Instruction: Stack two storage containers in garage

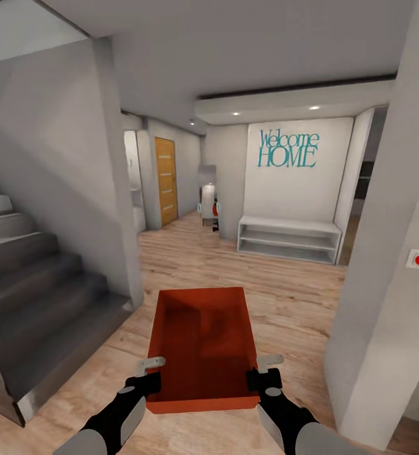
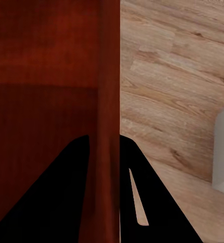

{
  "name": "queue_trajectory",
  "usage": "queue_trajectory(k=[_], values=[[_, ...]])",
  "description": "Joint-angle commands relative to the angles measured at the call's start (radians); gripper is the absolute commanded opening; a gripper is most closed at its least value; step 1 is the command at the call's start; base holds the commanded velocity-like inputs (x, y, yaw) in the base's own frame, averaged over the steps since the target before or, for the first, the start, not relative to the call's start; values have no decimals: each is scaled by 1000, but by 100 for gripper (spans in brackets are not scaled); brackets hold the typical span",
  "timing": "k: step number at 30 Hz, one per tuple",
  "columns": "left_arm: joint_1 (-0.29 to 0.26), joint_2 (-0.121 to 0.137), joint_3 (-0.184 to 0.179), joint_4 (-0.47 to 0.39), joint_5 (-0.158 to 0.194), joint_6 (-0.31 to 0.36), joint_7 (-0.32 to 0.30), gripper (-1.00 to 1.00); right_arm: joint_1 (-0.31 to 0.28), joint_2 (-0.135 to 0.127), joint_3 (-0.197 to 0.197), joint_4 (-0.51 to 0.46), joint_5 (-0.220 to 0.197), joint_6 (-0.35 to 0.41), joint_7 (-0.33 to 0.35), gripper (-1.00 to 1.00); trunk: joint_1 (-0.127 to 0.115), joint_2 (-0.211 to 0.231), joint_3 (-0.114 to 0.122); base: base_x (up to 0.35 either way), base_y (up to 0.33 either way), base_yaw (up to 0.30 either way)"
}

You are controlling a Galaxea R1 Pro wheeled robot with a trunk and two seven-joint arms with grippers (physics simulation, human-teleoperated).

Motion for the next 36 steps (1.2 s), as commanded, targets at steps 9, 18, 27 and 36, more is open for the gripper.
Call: queue_trajectory(k=[9, 18, 27, 36], values=[[0, 36, -4, 7, 7, 6, 54, -100, -2, -1, -21, -3, 10, -14, -7, -100, 1, -1, -1, 324, 0, 0], [0, 37, -4, 6, 7, 6, 54, -100, -2, -1, -21, -3, 10, -14, -7, -100, 1, -1, -1, 324, 0, 0], [0, 38, -4, 6, 8, 6, 54, -100, -2, -1, -21, -2, 10, -14, -7, -100, 1, -1, -1, 324, 0, 0], [0, 39, -4, 8, 8, 6, 54, -100, -2, -1, -21, -3, 10, -14, -7, -100, 1, -1, -1, 324, 0, 0]])
